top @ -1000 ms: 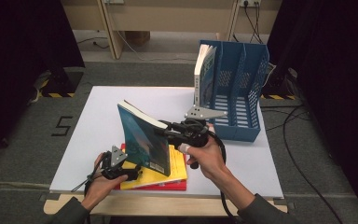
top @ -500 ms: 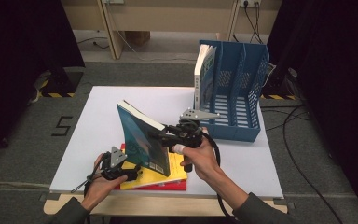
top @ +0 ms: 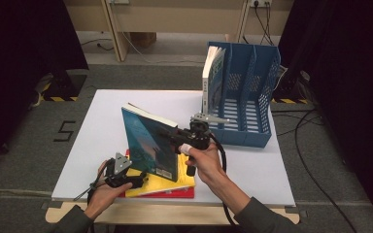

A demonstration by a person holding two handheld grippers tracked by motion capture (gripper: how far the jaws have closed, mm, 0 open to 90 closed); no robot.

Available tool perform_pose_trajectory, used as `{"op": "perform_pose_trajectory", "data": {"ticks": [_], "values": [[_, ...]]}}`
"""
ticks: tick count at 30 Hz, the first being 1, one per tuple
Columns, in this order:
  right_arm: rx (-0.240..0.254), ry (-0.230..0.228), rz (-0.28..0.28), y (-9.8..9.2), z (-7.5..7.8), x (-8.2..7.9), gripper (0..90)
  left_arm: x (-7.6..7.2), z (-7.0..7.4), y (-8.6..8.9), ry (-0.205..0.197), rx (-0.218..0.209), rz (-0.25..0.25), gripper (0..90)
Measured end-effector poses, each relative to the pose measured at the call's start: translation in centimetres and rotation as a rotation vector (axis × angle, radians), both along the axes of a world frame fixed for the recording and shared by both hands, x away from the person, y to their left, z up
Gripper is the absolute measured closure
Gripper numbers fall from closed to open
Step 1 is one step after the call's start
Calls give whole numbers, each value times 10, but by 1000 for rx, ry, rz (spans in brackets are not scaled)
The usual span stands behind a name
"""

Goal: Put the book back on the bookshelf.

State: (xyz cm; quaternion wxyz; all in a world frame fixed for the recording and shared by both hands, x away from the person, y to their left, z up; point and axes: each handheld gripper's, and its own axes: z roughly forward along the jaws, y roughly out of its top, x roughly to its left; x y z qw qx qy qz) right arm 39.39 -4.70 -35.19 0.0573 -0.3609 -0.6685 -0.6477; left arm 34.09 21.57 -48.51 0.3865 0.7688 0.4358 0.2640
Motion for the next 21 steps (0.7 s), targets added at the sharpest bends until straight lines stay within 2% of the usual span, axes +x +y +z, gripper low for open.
{"op": "perform_pose_trajectory", "data": {"ticks": [1, 3, 4, 6, 9, 10, 14, 15, 16, 19, 20, 21], "values": [[26, 18, -7, -2, -2, 2, 664, 0, 0, 0, 0, -3, 1, 108], [34, 20, -7, -3, -3, 4, 666, 0, 0, 1, 7, -12, -1, 108], [92, 59, -26, -7, -8, 10, 670, 1, 0, 1, 8, -16, 1, 108], [136, 86, -47, -10, -13, 15, 672, 0, 0, 2, 11, -21, 3, 115], [166, 95, -60, -14, -17, 19, 675, 0, 0, 4, 13, -39, 1, 132], [201, 114, -71, -17, -19, 21, 676, 0, 0, 5, 15, -43, 3, 142], [225, 123, -86, -21, -20, 23, 676, 3, 0, 13, 27, -77, 24, 144], [236, 114, -88, -24, -17, 23, 678, 4, 2, 18, 24, -95, 41, 144], [247, 125, -85, -25, -14, 22, 678, 4, 3, 20, 24, -100, 46, 144], [240, 101, -90, -27, -11, 23, 683, 6, 3, 24, 28, -123, 59, 144], [251, 106, -104, -29, -9, 23, 683, 7, 3, 26, 29, -134, 64, 144], [236, 100, -109, -33, -4, 24, 686, 7, 4, 29, 36, -144, 70, 144]]}}
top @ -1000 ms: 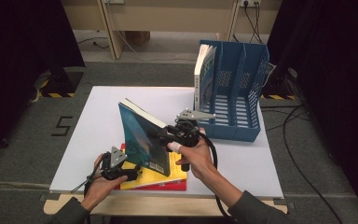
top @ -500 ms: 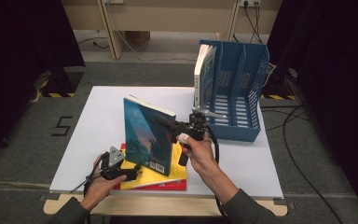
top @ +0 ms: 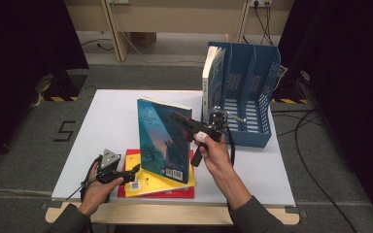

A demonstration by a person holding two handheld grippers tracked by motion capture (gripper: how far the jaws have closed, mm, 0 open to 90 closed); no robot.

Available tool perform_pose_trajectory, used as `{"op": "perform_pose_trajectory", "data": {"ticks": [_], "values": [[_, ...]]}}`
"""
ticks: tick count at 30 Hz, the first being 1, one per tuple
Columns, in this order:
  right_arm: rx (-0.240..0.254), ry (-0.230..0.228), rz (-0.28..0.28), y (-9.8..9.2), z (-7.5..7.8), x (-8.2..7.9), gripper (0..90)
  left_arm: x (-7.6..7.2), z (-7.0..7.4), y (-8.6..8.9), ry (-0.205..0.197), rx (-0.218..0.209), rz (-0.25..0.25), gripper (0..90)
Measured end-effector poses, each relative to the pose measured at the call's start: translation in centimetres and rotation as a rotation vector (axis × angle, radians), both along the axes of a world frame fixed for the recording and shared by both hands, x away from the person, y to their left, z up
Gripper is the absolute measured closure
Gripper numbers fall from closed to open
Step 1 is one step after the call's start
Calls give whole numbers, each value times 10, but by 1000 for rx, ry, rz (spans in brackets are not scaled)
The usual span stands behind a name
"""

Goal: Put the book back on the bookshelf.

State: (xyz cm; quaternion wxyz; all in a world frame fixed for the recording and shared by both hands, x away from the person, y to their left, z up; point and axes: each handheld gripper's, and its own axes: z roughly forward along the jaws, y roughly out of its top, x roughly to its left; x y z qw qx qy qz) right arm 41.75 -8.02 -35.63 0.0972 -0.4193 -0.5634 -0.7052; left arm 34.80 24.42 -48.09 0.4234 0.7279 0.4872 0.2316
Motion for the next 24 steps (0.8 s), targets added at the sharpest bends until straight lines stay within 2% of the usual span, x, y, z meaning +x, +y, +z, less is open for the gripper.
{"op": "perform_pose_trajectory", "data": {"ticks": [3, 7, 10, 11, 12, 13, 16, 19, 21, 22, 23, 24], "values": [[-9, -9, -4, -5, 3, -1, 687, 1, 0, 2, 1, -6, 1, 144], [-13, 1, -38, -17, 8, -2, 688, 3, 0, 7, 15, -23, 11, 144], [-17, -19, -71, -33, 16, -5, 687, 6, -1, 13, 22, -25, 24, 144], [-17, -19, -71, -33, 16, -5, 687, 7, -2, 16, 23, -22, 35, 144], [-32, -27, -88, -45, 23, -12, 686, 9, -2, 22, 22, -25, 48, 144], [-32, -27, -88, -45, 23, -12, 686, 9, -2, 22, 22, -25, 48, 144], [-35, -29, -154, -73, 32, -21, 687, 14, -3, 32, 24, -27, 84, 145], [-38, -40, -181, -92, 38, -30, 687, 17, -4, 37, 30, -26, 98, 144], [-40, -46, -187, -97, 40, -31, 687, 19, -5, 41, 32, -32, 111, 144], [-31, -51, -217, -108, 44, -36, 687, 21, -6, 44, 37, -37, 125, 145], [-31, -51, -217, -108, 44, -36, 687, 21, -6, 44, 37, -37, 125, 144], [-27, -59, -251, -120, 47, -40, 688, 23, -6, 47, 40, -43, 139, 145]]}}
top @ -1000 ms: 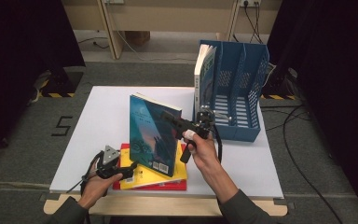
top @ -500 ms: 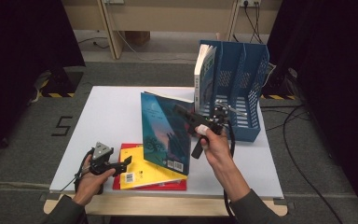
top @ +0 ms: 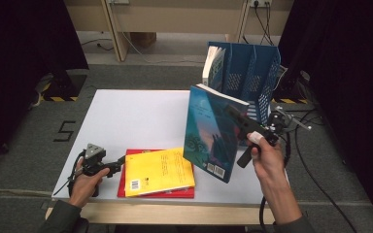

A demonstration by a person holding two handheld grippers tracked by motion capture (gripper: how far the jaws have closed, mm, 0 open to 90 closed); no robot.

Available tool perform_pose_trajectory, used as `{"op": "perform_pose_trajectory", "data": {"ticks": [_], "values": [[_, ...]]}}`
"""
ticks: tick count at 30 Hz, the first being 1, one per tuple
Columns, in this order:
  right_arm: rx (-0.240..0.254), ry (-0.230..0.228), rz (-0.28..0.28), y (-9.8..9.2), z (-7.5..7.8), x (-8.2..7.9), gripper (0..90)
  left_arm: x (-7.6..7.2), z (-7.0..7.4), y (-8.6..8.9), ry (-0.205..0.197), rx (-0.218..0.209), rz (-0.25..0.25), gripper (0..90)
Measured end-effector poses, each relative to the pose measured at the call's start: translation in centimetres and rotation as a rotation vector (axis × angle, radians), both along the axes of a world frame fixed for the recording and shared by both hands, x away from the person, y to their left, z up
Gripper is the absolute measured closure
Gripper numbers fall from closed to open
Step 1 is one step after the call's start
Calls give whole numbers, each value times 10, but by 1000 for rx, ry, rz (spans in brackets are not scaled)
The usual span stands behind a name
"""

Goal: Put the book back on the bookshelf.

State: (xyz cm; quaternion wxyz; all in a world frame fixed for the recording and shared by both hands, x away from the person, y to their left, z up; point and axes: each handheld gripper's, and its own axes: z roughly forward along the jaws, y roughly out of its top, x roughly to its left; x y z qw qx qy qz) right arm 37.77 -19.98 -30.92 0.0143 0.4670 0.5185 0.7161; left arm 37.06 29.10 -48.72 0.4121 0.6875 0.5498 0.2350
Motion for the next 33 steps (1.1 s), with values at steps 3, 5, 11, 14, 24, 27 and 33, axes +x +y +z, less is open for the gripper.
{"op": "perform_pose_trajectory", "data": {"ticks": [3, 5, 11, 14, 24, 27, 33], "values": [[12, 1, -33, -14, 5, -3, 688, 2, -2, 2, 5, -16, 1, 145], [22, -4, -60, -23, 8, -6, 687, 4, -2, 4, 4, -21, 10, 145], [42, -26, -159, -58, 21, -11, 690, 7, -1, 10, -18, 23, 53, 145], [50, -19, -220, -74, 22, -8, 690, 8, -1, 11, -19, 27, 59, 145], [27, -2, -324, -107, 33, 23, 695, 12, -5, 11, 9, 16, 50, 145], [26, -16, -327, -103, 44, 29, 694, 12, -5, 11, 10, 13, 48, 145], [29, -35, -347, -97, 68, 49, 695, 12, -5, 12, 14, 3, 44, 145]]}}
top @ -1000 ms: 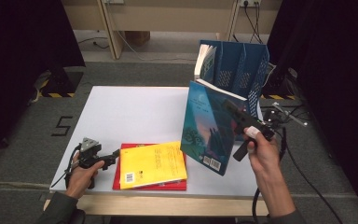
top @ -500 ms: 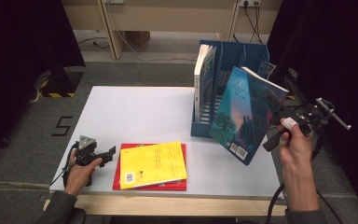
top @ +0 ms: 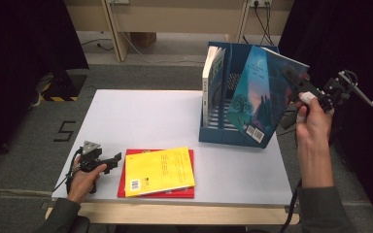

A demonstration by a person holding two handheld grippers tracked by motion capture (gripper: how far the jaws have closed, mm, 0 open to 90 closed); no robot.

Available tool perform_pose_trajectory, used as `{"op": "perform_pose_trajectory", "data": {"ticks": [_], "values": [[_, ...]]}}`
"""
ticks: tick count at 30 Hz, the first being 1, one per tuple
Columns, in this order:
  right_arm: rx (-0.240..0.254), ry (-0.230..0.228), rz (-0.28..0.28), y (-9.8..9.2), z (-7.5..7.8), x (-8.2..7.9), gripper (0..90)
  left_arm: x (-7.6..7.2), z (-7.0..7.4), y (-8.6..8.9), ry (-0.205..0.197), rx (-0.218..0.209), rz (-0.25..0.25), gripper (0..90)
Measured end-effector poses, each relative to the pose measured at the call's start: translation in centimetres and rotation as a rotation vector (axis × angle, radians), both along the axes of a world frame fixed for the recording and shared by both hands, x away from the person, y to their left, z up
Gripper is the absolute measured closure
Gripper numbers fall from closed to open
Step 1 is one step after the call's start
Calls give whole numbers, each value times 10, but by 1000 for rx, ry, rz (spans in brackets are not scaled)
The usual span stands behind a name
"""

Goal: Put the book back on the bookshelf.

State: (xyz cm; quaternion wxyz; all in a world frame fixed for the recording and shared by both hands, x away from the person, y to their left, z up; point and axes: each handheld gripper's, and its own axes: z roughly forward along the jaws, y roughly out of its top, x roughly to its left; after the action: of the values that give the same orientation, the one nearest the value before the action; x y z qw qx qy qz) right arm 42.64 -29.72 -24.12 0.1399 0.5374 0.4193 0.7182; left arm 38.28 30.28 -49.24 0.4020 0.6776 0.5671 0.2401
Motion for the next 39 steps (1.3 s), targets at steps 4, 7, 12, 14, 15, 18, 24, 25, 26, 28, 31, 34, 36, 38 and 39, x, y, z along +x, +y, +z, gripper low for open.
{"op": "perform_pose_trajectory", "data": {"ticks": [4, 7, 12, 14, 15, 18, 24, 25, 26, 28, 31, 34, 36, 38, 39], "values": [[12, 7, -16, 4, 4, 15, 694, 0, 0, 0, 2, 0, 1, 145], [57, 18, -36, 8, 2, 40, 694, 0, -1, 0, 10, -5, -4, 144], [75, 29, -29, 11, -5, 72, 694, -1, -2, 2, 15, -12, -9, 145], [81, 40, -37, 8, -7, 84, 694, -2, -3, 4, 17, -17, -5, 145], [73, 44, -41, 6, -7, 89, 694, -2, -3, 4, 17, -17, -5, 145], [49, 52, -67, -1, -6, 99, 694, -3, -3, 5, 18, -20, -3, 145], [21, 69, -85, -3, -5, 113, 691, -4, -4, 4, 21, -11, -4, 145], [25, 71, -92, -1, -5, 115, 691, -4, -4, 4, 23, -9, -4, 145], [24, 72, -96, 2, -6, 119, 691, -5, -4, 4, 22, -6, -5, 145], [11, 84, -94, 10, -7, 129, 691, -5, -4, 4, 17, -2, -5, 145], [-15, 84, -101, 15, -8, 135, 690, -5, -4, 5, 21, -2, 1, 145], [-27, 73, -116, 19, -18, 144, 688, -5, -4, 6, 20, 9, -2, 144], [-30, 64, -110, 21, -23, 142, 685, -5, -6, 5, 20, 28, -7, 145], [-10, 75, -101, 22, -31, 140, 685, -5, -6, 4, 22, 39, -9, 145], [-10, 73, -95, 23, -35, 139, 681, -5, -6, 4, 22, 39, -9, 145]]}}
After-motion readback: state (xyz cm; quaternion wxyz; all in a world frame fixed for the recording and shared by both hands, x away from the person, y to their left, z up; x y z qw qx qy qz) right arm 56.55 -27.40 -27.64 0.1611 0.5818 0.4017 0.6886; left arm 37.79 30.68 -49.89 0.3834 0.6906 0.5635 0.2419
